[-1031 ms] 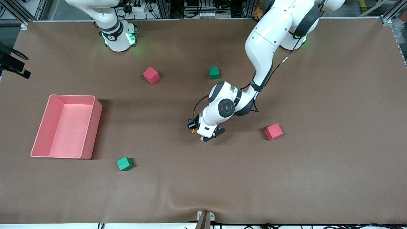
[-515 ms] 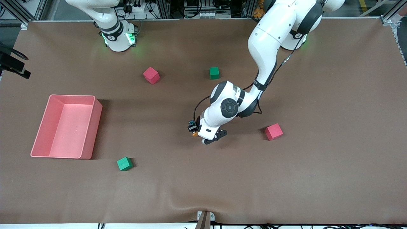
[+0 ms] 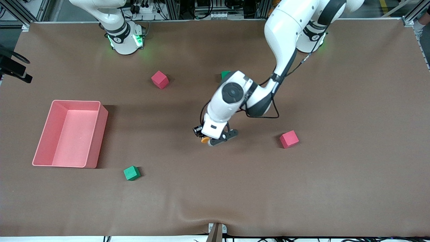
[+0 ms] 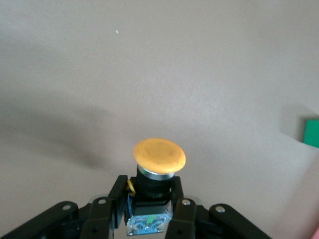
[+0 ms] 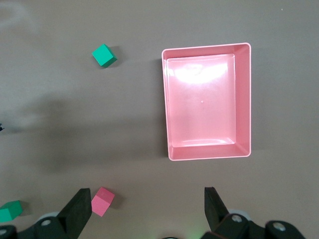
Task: Place and upright button with both arms
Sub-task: 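Lift the button with the left gripper and turn it cap up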
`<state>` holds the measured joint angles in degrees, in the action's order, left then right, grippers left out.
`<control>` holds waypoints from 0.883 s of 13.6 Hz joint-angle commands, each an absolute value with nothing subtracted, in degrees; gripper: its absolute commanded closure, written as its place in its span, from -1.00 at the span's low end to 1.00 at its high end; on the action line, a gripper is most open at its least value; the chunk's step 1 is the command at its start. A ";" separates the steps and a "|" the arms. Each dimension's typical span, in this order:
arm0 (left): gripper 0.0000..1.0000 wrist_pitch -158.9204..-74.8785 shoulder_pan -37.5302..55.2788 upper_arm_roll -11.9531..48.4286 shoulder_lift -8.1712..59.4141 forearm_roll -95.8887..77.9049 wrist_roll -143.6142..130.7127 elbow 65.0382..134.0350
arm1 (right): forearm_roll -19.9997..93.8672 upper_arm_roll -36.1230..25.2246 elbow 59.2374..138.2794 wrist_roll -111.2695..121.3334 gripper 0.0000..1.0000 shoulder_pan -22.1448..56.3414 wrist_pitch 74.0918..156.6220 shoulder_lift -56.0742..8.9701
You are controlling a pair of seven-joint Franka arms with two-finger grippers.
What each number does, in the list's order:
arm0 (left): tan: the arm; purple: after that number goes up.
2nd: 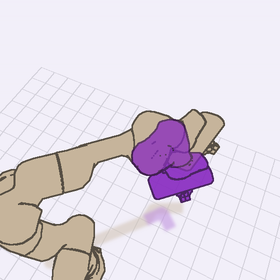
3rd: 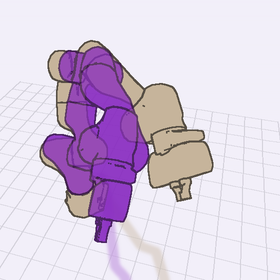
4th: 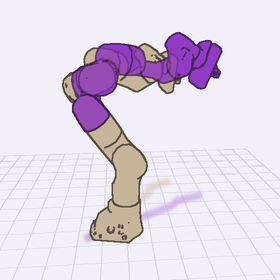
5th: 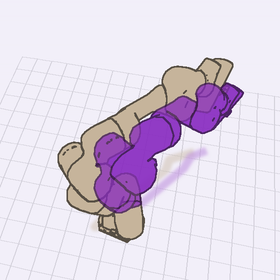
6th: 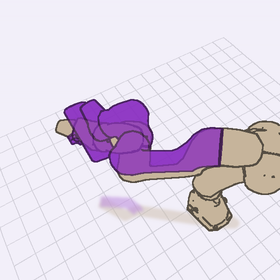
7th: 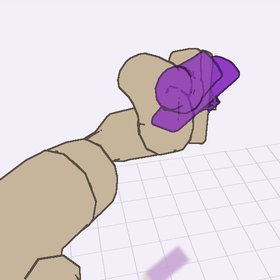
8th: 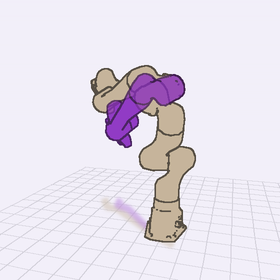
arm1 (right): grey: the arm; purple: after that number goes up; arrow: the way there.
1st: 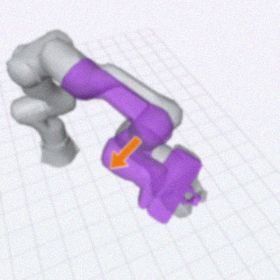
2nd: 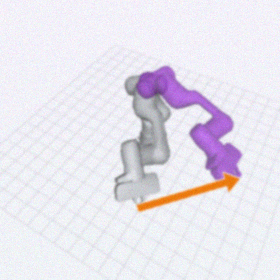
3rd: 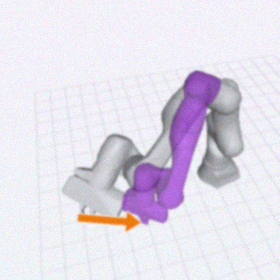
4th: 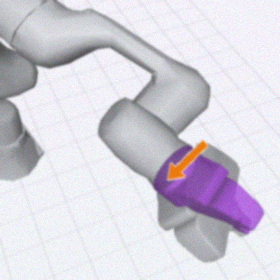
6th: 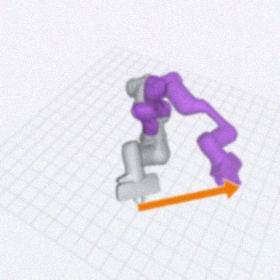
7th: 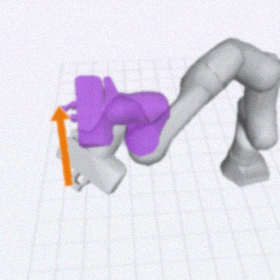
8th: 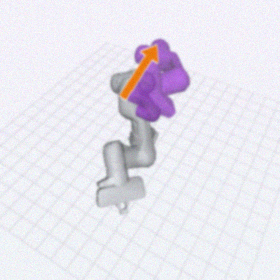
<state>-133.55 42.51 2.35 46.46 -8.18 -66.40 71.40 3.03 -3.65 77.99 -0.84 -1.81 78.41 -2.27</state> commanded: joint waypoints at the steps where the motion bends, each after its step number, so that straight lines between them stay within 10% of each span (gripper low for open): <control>1: 1.00 -131.58 45.17 1.58 43.86 -0.03 -74.16 72.77 | 3.17 -2.81 78.31 0.08 -1.00 -2.11 78.57 -1.67; 12: 1.00 -122.09 57.73 -1.84 43.68 33.28 -101.28 73.21 | 2.02 -3.08 78.31 5.98 -1.00 -2.46 78.66 -1.76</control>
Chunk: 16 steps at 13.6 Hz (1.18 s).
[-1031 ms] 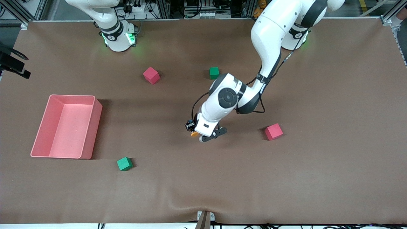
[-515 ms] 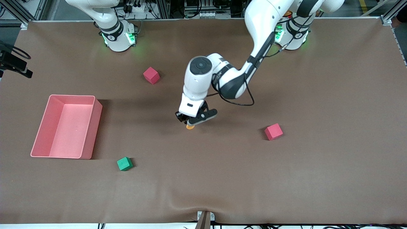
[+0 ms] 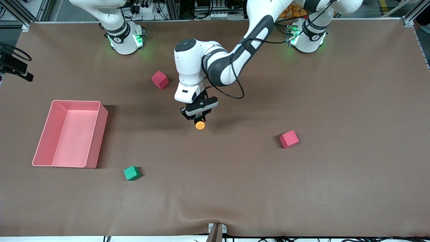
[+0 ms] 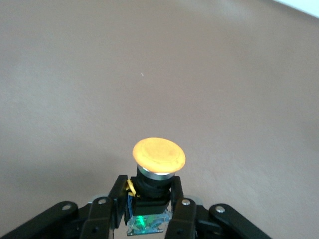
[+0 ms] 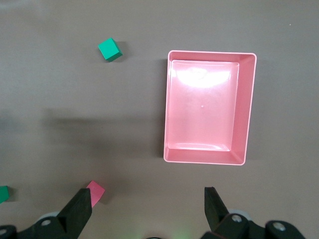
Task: Place and upright button with both arms
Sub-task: 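Lift the button with the left gripper and turn it cap up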
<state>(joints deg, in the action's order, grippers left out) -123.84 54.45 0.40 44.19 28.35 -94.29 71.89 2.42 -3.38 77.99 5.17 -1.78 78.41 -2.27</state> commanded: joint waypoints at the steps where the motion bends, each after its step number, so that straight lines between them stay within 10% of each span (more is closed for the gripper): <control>1: 0.96 -121.91 58.01 -1.76 44.12 36.88 -106.12 73.56 | 2.11 -3.08 78.31 5.89 -1.00 -2.37 78.66 -1.76; 16: 0.96 -106.45 70.04 -2.29 55.71 65.46 -139.57 74.18 | 2.64 -2.99 78.57 5.62 -1.00 -1.93 77.96 -2.29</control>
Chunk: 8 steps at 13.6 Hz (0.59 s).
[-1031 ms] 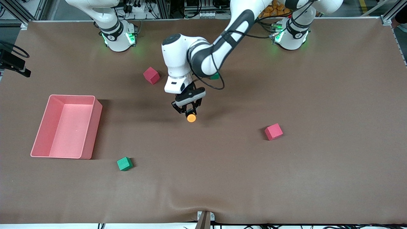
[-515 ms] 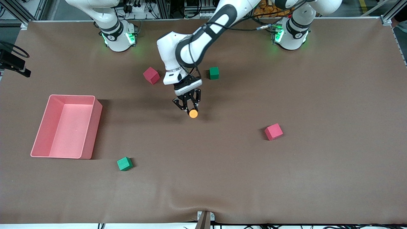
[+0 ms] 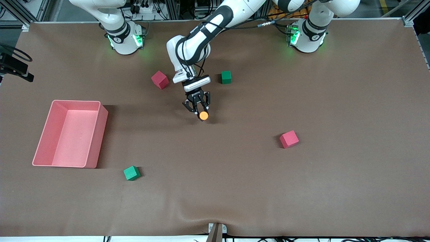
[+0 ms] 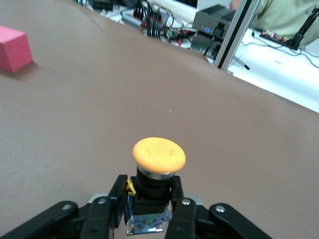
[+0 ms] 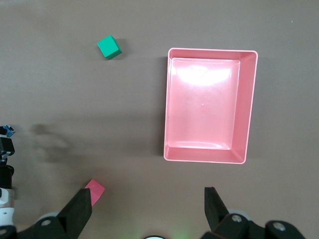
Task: Place and upright button with both arms
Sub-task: 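Lift the button with the left gripper and turn it cap up, then lower the button upright onto the table with the left gripper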
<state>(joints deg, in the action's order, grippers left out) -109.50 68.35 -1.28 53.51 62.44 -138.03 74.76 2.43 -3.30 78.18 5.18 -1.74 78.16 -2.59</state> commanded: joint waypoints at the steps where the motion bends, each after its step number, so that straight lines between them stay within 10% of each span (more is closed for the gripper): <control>1: 0.96 -106.00 70.74 -2.37 57.11 66.35 -140.70 74.09 | 2.64 -2.99 78.66 5.62 -1.00 -1.85 77.78 -2.29; 8: 0.96 -106.00 71.28 -2.46 58.18 66.80 -146.76 73.92 | 2.55 -2.99 78.66 5.98 -1.00 -1.76 75.94 -2.29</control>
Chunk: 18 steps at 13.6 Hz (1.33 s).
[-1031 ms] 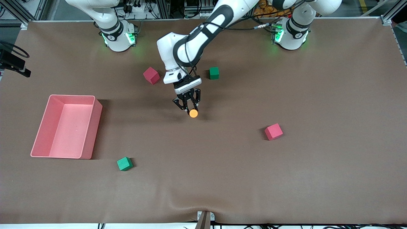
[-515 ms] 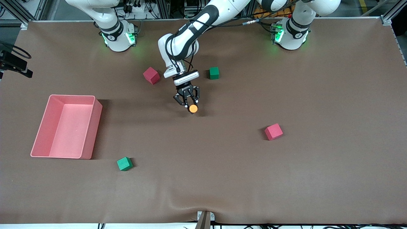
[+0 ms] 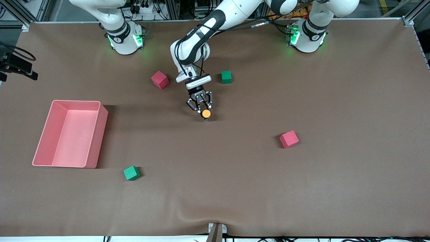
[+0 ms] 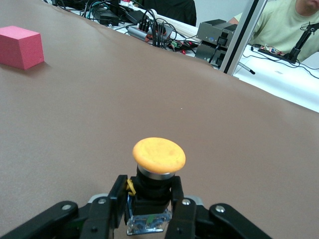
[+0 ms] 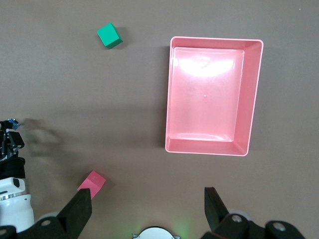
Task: Place and upright button with both arms
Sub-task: 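Lower the button upright onto the table with the left gripper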
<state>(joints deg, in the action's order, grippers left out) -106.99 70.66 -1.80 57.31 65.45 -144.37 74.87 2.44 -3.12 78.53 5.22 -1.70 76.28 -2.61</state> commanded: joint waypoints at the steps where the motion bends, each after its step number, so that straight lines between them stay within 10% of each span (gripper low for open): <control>1: 0.96 -106.00 71.28 -2.55 58.53 67.23 -147.30 73.92 | 2.55 -2.99 78.66 5.98 -1.00 -1.67 75.94 -2.29; 7: 0.93 -106.00 71.28 -2.46 60.29 69.61 -148.97 73.92 | 2.55 -2.90 78.57 6.06 -1.00 -1.49 75.94 -2.29; 11: -0.08 -106.00 71.28 -2.46 60.56 69.70 -149.24 74.00 | 2.55 -2.90 78.57 6.06 -1.00 -1.41 75.94 -2.29; 18: -0.54 -106.00 71.28 -2.46 60.56 69.61 -148.80 73.83 | 2.46 -2.81 78.57 5.98 -1.00 -1.41 75.94 -2.29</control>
<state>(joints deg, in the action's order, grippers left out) -106.78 70.66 -1.90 59.73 68.05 -147.70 74.96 2.44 -2.84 78.55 5.45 -1.56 76.28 -2.61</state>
